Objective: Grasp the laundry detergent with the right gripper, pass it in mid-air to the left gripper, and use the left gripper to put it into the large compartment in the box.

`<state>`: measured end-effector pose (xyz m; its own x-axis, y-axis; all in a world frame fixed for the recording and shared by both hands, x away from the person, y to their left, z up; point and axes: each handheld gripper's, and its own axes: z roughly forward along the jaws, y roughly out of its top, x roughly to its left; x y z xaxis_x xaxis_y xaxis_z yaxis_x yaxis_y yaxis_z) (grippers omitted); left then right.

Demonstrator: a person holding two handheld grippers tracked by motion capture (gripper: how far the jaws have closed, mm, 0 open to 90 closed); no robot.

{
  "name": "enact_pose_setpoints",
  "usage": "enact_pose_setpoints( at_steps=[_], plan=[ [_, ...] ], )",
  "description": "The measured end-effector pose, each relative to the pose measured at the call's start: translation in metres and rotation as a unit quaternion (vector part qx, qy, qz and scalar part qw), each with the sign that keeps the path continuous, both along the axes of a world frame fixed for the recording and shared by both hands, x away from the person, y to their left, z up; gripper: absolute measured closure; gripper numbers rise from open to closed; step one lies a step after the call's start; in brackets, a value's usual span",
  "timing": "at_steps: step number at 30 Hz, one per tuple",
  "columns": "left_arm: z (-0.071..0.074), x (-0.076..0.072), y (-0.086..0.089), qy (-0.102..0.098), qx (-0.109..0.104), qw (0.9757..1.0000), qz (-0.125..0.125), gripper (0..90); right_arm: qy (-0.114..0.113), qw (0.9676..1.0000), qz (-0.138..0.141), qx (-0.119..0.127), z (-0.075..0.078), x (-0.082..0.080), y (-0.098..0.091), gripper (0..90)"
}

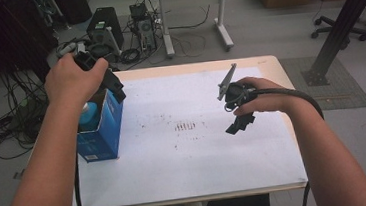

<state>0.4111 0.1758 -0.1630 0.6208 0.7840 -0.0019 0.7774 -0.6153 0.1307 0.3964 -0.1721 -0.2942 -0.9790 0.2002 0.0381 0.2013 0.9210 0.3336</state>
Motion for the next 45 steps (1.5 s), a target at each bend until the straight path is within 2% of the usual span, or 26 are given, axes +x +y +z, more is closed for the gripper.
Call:
enact_pose_setpoints(
  at_steps=[2, 3, 5, 6, 7, 8, 9, 10, 12, 16, 19, 21, 22, 23, 24, 25, 26, 27, 31, 32, 33, 34, 35, 37, 38, 45],
  plan=[
    [0.007, -0.001, -0.006, -0.002, 0.004, 0.9997, -0.022, 4.7, -0.001, 1.0, 0.002, -0.001, 0.001, 0.0, 0.0, 6.8],
    [0.007, -0.001, -0.006, -0.002, 0.004, 0.9997, -0.022, 4.7, -0.002, 1.0, 0.001, 0.0, 0.002, 0.0, 0.0, 6.9],
    [0.016, -0.002, -0.015, -0.008, 0.006, 0.9982, -0.059, 4.6, -0.003, 1.0, 0.004, 0.0, 0.002, 0.0, 0.001, 6.9],
    [0.016, -0.002, -0.015, -0.008, 0.006, 0.9982, -0.059, 4.7, -0.003, 1.0, 0.004, 0.0, 0.002, 0.0, 0.001, 6.9],
    [0.022, -0.003, -0.022, -0.011, 0.013, 0.9965, -0.082, 4.8, -0.003, 1.0, 0.007, -0.004, 0.003, 0.0, 0.003, 6.9],
    [0.022, -0.003, -0.022, -0.011, 0.013, 0.9965, -0.082, 4.4, -0.003, 1.0, 0.007, -0.004, 0.003, 0.0, 0.003, 6.9],
    [0.026, -0.003, -0.028, -0.007, 0.02, 0.9941, -0.106, 4.4, -0.003, 0.9999, 0.008, -0.006, 0.004, 0.0, 0.004, 6.9],
    [0.027, -0.004, -0.031, -0.001, 0.026, 0.9929, -0.116, 4.5, -0.004, 0.9999, 0.008, -0.006, 0.004, 0.0, 0.005, 6.9],
    [0.029, -0.005, -0.037, -0.003, 0.036, 0.99, -0.137, 4.3, -0.007, 0.9999, 0.013, -0.008, 0.005, -0.001, 0.006, 6.9],
    [0.027, -0.005, -0.048, -0.002, 0.034, 0.9835, -0.177, 4.5, -0.007, 0.9998, 0.017, -0.011, 0.006, -0.002, 0.007, 7.0],
    [0.022, -0.005, -0.055, 0.005, 0.033, 0.977, -0.211, 4.5, -0.008, 0.9997, 0.018, -0.013, 0.007, -0.002, 0.008, 6.9],
    [0.017, -0.005, -0.061, 0.009, 0.034, 0.9699, -0.241, 4.6, -0.006, 0.9996, 0.02, -0.017, 0.008, -0.001, 0.008, 6.9],
    [0.017, -0.005, -0.061, 0.009, 0.034, 0.9699, -0.241, 4.6, -0.006, 0.9996, 0.022, -0.018, 0.009, -0.001, 0.008, 6.9],
    [0.015, -0.005, -0.063, 0.011, 0.032, 0.9674, -0.251, 4.6, -0.005, 0.9996, 0.021, -0.02, 0.009, -0.001, 0.008, 6.9],
    [0.011, -0.005, -0.066, 0.012, 0.033, 0.9602, -0.277, 4.7, -0.005, 0.9995, 0.022, -0.021, 0.009, -0.001, 0.008, 7.0],
    [0.011, -0.005, -0.066, 0.012, 0.033, 0.9602, -0.277, 4.4, -0.005, 0.9995, 0.022, -0.021, 0.009, -0.001, 0.008, 7.0],
    [0.006, -0.006, -0.069, 0.019, 0.033, 0.9545, -0.296, 4.6, -0.004, 0.9995, 0.02, -0.023, 0.008, 0.0, 0.008, 7.0],
    [0.003, -0.005, -0.07, 0.021, 0.035, 0.9512, -0.306, 4.8, -0.003, 0.9995, 0.021, -0.025, 0.008, 0.0, 0.008, 7.0],
    [-0.005, -0.003, -0.072, 0.031, 0.039, 0.9412, -0.334, 4.7, 0.0, 0.9991, 0.024, -0.035, 0.006, 0.002, 0.01, 7.0],
    [-0.007, -0.003, -0.072, 0.035, 0.039, 0.9384, -0.341, 4.8, 0.001, 0.9991, 0.023, -0.035, 0.006, 0.002, 0.01, 7.1],
    [-0.009, -0.003, -0.073, 0.036, 0.044, 0.9345, -0.351, 4.6, 0.002, 0.9991, 0.024, -0.034, 0.006, 0.003, 0.011, 7.1],
    [-0.009, -0.003, -0.073, 0.036, 0.044, 0.9345, -0.351, 4.7, 0.003, 0.999, 0.023, -0.038, 0.006, 0.003, 0.011, 7.0],
    [-0.012, -0.003, -0.074, 0.044, 0.052, 0.9287, -0.365, 4.7, 0.002, 0.999, 0.022, -0.038, 0.006, 0.004, 0.011, 7.1],
    [-0.015, -0.004, -0.075, 0.051, 0.053, 0.9234, -0.377, 4.7, 0.001, 0.9991, 0.022, -0.036, 0.006, 0.005, 0.01, 7.1],
    [-0.016, -0.003, -0.075, 0.057, 0.05, 0.9224, -0.379, 4.6, 0.001, 0.999, 0.024, -0.038, 0.006, 0.005, 0.01, 7.1],
    [-0.018, 0.0, -0.074, 0.057, 0.046, 0.9232, -0.377, 4.7, 0.007, 0.9988, 0.022, -0.043, 0.005, 0.008, 0.01, 7.1]
  ],
)
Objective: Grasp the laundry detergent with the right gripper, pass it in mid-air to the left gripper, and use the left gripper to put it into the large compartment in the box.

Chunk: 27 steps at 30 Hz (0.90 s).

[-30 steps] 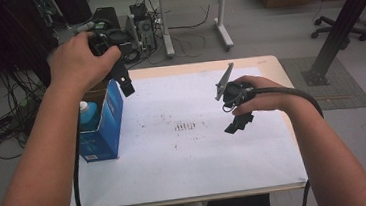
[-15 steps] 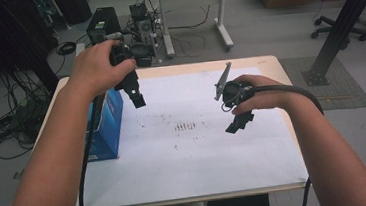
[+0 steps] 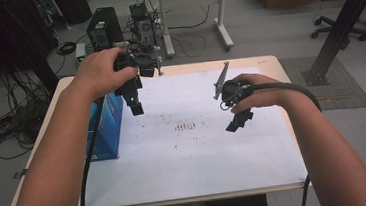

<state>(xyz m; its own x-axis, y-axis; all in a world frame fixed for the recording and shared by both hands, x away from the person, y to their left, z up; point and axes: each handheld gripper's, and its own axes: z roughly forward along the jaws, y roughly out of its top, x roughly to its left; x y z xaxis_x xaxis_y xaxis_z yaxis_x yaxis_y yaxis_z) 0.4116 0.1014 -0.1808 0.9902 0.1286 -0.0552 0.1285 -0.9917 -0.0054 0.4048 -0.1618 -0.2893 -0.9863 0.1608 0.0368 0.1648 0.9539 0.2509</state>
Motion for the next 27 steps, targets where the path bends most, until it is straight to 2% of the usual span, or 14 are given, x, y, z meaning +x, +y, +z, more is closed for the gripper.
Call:
enact_pose_setpoints(
  at_steps=[10, 19, 27],
  plan=[
    [0.0007, -0.0002, -0.0016, -0.002, 0.001, 1.0, -0.001, 4.6, -0.002, 1.0, 0.004, -0.002, -0.0003, 0.0015, 0.0006, 7.1],
    [-0.0042, 0.0015, 0.0047, 0.008, -0.001, 1.0, 0.003, 4.7, 0.0, 1.0, 0.003, -0.007, 0.0013, 0.003, 0.0041, 7.2],
    [-0.0034, 0.0018, 0.0046, 0.007, 0.0, 1.0, -0.005, 4.7, 0.002, 1.0, -0.002, -0.008, 0.0021, 0.0034, 0.0078, 7.2]
  ],
)
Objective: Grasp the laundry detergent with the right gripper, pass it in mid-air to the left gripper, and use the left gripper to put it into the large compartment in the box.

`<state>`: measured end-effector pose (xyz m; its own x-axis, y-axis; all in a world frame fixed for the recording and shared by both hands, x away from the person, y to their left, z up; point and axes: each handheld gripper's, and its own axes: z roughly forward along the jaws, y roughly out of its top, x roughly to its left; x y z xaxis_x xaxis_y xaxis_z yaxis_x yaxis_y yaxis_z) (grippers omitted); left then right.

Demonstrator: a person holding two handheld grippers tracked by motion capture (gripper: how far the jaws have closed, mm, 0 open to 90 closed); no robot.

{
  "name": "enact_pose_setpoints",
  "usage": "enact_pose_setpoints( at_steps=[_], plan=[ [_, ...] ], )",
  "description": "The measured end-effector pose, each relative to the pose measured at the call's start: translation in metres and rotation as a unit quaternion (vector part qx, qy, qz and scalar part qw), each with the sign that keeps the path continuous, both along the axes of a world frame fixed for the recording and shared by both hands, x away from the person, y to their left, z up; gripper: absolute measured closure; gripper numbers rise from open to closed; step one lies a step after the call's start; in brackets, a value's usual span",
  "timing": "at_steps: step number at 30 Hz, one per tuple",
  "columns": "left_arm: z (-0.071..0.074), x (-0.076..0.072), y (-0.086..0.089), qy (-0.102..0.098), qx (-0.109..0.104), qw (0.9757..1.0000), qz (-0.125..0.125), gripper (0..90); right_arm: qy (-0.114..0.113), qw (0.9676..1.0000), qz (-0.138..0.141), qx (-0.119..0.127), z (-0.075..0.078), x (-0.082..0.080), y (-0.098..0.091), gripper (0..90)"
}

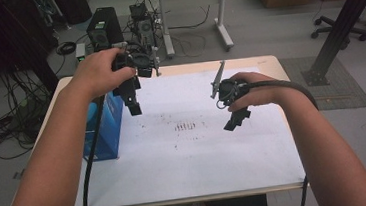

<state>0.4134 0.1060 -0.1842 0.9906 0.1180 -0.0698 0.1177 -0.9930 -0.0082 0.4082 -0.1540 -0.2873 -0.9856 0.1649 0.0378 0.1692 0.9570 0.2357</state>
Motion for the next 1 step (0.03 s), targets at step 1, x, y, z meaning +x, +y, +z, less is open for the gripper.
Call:
enact_pose_setpoints(
  at_steps=[1],
  plan=[
    [0.0006, 0.0, -0.0005, -0.001, 0.0, 1.0, 0.0, 4.7, 0.001, 1.0, 0.002, -0.004, 0.0008, 0.0006, 0.0006, 7.2]
  ],
)
